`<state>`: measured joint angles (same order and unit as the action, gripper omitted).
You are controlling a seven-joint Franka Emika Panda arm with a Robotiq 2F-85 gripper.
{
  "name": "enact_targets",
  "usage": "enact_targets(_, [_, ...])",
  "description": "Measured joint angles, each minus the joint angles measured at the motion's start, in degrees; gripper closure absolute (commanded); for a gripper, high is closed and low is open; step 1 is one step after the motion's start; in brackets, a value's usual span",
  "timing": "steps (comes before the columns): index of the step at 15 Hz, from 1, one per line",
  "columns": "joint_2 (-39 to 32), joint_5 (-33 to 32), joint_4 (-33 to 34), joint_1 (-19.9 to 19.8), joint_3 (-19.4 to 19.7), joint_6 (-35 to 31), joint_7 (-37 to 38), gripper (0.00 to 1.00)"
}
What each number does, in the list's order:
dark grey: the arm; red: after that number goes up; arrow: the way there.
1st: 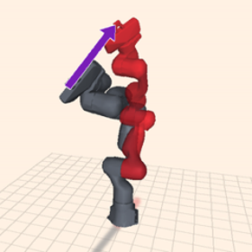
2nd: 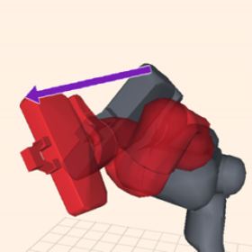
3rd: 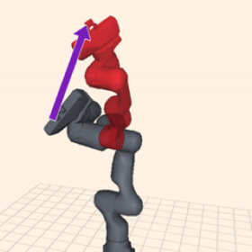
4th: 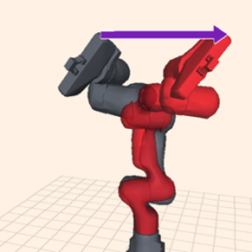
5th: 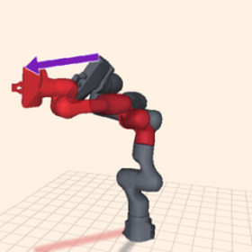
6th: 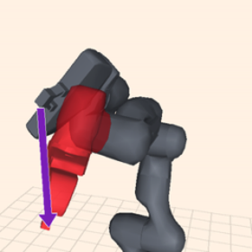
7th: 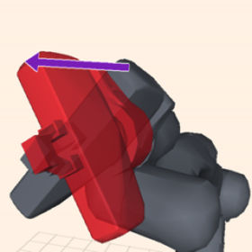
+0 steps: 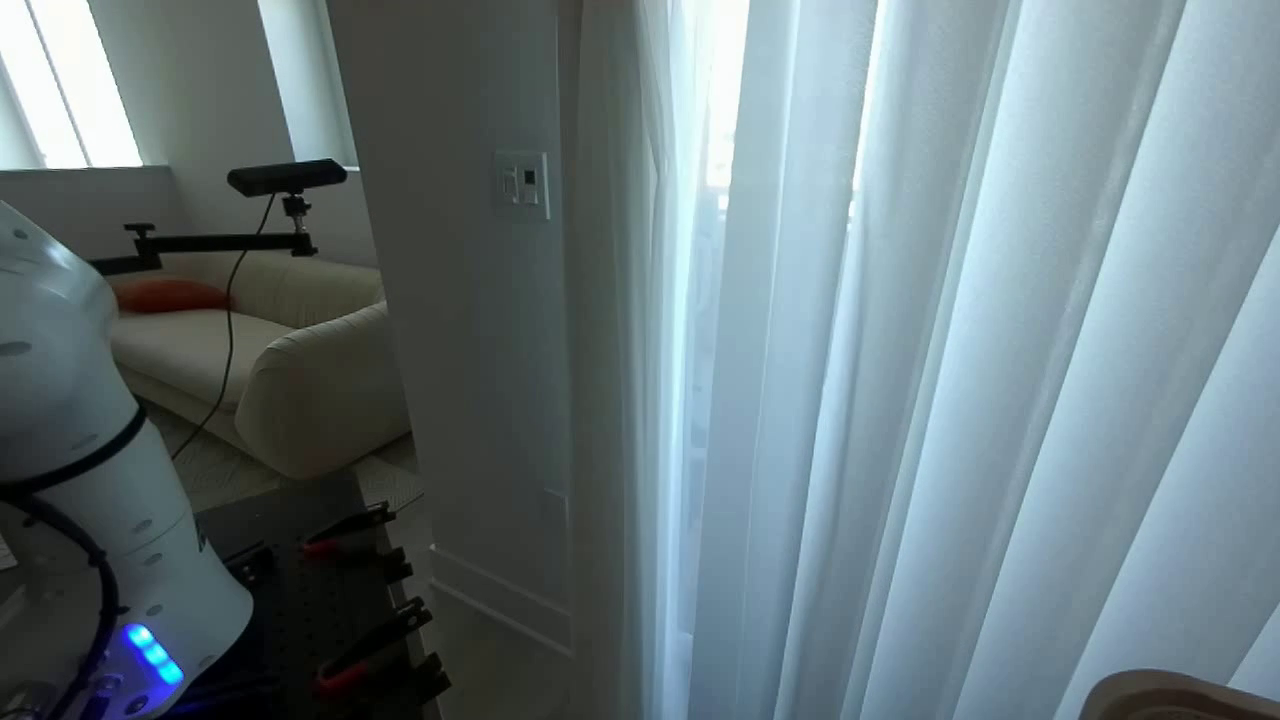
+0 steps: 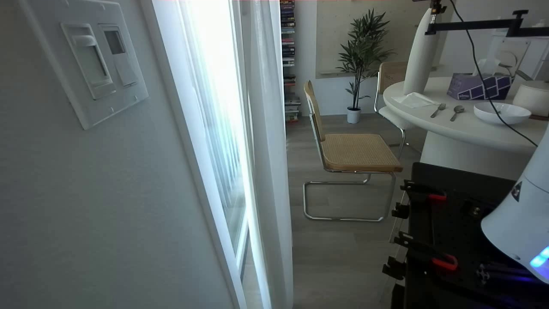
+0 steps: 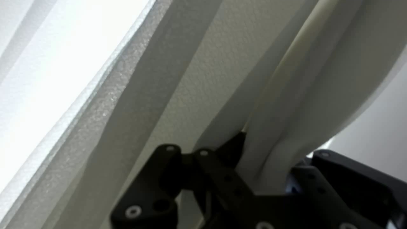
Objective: Pull the blinds to the right, switch off the light, then pull the blinds to the left
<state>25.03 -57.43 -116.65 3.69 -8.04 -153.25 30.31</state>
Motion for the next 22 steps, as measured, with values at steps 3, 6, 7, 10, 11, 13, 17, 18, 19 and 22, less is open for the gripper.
enact_targets(3, [0.2, 5.6, -0.4, 0.6, 0.2, -3.0, -5.5, 0.98])
enact_targets(6, [7.1, 15.6, -4.5, 4.7, -0.9, 0.0, -13.8, 0.98])
enact_targets(7, [9.7, 18.1, -5.7, 5.5, -1.9, 1.6, -15.8, 0.98])
enact_targets(10, [16.9, 23.8, -8.5, 6.4, -5.1, 6.4, -19.9, 0.98])
enact_targets(11, [18.8, 25.3, -9.2, 6.4, -6.0, 7.9, -21.0, 0.98])
enact_targets(13, [21.6, 28.1, -10.8, 6.5, -7.9, 10.5, -23.2, 0.98])
enact_targets(17, [24.6, 31.0, -13.3, 6.6, -11.3, 14.6, -25.1, 0.98])
enact_targets(18, [25.0, 31.6, -13.7, 6.6, -12.0, 15.5, -25.6, 0.98])
enact_targets(19, [25.1, 31.9, -13.9, 6.6, -12.6, 16.4, -25.8, 0.98])
enact_targets(22, [25.0, 31.9, -14.3, 6.6, -13.6, 18.4, -26.4, 0.98])
